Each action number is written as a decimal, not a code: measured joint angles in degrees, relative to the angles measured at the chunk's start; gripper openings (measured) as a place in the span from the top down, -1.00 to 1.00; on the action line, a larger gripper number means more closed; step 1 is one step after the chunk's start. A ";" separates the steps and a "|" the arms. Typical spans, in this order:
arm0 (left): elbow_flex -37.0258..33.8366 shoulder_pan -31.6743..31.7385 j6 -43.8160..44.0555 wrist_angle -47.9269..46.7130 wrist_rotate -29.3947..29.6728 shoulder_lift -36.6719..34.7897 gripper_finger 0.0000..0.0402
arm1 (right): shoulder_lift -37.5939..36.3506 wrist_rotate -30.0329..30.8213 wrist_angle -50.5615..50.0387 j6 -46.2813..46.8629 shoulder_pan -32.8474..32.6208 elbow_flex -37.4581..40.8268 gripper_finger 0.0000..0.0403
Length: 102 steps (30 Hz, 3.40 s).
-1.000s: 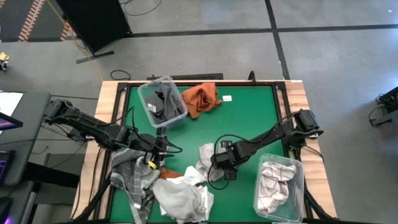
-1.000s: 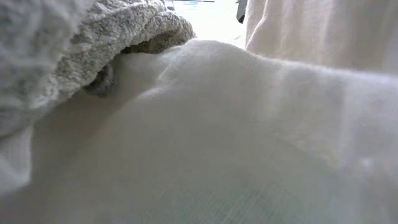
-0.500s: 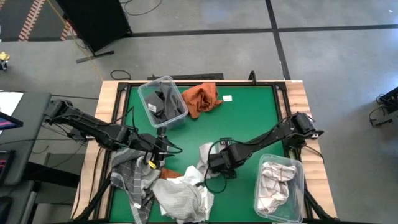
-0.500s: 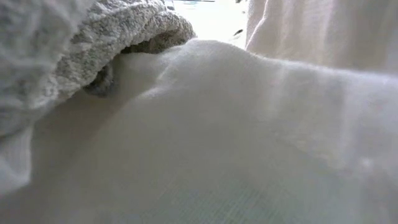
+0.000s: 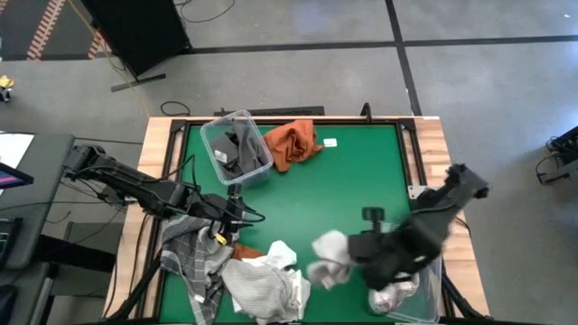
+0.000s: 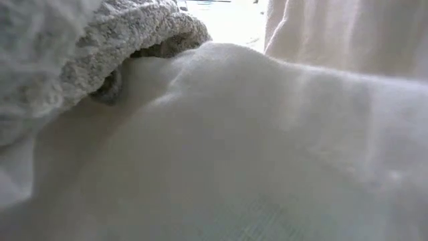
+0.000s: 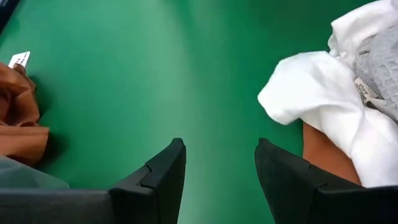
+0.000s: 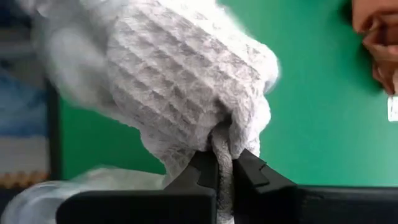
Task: Sort towels by color in basket
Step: Put the light gray towel into the bottom transparent bin
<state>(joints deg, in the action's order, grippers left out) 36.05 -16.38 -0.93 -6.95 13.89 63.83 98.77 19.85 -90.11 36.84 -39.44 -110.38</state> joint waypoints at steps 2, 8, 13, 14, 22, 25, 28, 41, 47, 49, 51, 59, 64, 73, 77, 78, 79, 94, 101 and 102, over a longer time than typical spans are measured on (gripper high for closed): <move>0.00 0.07 0.01 0.50 0.17 0.00 0.09 | -3.01 0.49 0.69 2.97 -3.47 0.14 0.83; 0.00 1.14 1.03 -0.02 0.31 0.00 0.09 | -10.20 -0.44 0.11 14.34 -14.82 0.43 0.83; 0.00 2.33 1.17 0.35 0.31 0.00 0.09 | -14.11 0.77 0.09 17.57 -23.39 3.17 0.83; 0.00 2.60 1.19 0.30 0.31 0.00 0.09 | -14.75 0.92 0.16 18.15 -24.71 4.35 0.83; 0.00 4.13 1.77 0.34 0.29 0.00 0.09 | -20.40 1.10 0.01 27.42 -31.14 20.05 0.83; 0.00 4.73 1.92 0.34 0.27 0.00 0.09 | -21.24 1.07 0.10 28.31 -31.69 25.63 0.83; 0.00 5.44 2.61 0.38 0.24 0.00 0.09 | -21.19 0.98 0.80 27.73 -31.69 29.86 0.83; 0.02 6.75 3.10 3.52 0.18 0.00 0.09 | -21.10 -1.08 27.68 22.71 -29.69 50.76 0.83; 0.07 6.73 2.73 5.43 0.16 0.00 0.09 | -19.87 -6.10 36.85 19.68 -26.58 57.19 0.82; 0.07 6.73 2.85 5.43 0.16 0.00 0.09 | -19.54 -7.11 39.97 17.91 -25.48 58.69 0.82; 0.07 6.73 2.96 5.43 0.16 0.00 0.09 | -19.12 -8.29 42.52 16.18 -24.33 59.60 0.82; 0.07 6.73 2.76 5.43 0.16 0.00 0.09 | -18.74 -11.20 49.75 15.19 -21.54 63.18 0.81; 0.07 6.73 2.29 5.41 0.16 0.00 0.09 | -18.82 -12.49 51.00 15.94 -19.83 63.20 0.79; 0.07 6.73 0.74 5.36 -0.13 0.00 0.09 | -20.31 -16.49 45.79 20.88 -16.21 60.28 0.38; 0.07 6.73 0.08 5.32 -0.79 0.00 0.09 | -22.13 -16.99 40.05 22.81 -15.10 56.25 0.10; 0.07 6.73 0.07 5.30 -0.83 0.00 0.09 | -22.70 -16.99 38.63 23.20 -14.96 55.15 0.04; 0.07 6.73 0.07 5.32 -0.85 0.00 0.09 | -23.27 -16.98 37.39 23.34 -14.68 54.06 -0.02; 0.07 6.73 -0.27 3.98 -1.88 0.00 0.09 | -33.06 -16.93 29.23 30.60 -14.15 45.97 -0.21; 0.06 6.71 0.64 2.74 -4.97 0.00 0.09 | -34.80 -15.32 34.65 27.48 -11.22 45.93 -0.21; 0.06 6.71 0.72 2.76 -6.05 0.00 0.09 | -34.83 -15.32 36.17 26.35 -10.60 45.93 -0.21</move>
<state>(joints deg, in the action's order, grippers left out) 36.12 -9.67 -0.21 -4.19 7.84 63.83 63.94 4.54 -53.94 63.19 -50.04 -64.45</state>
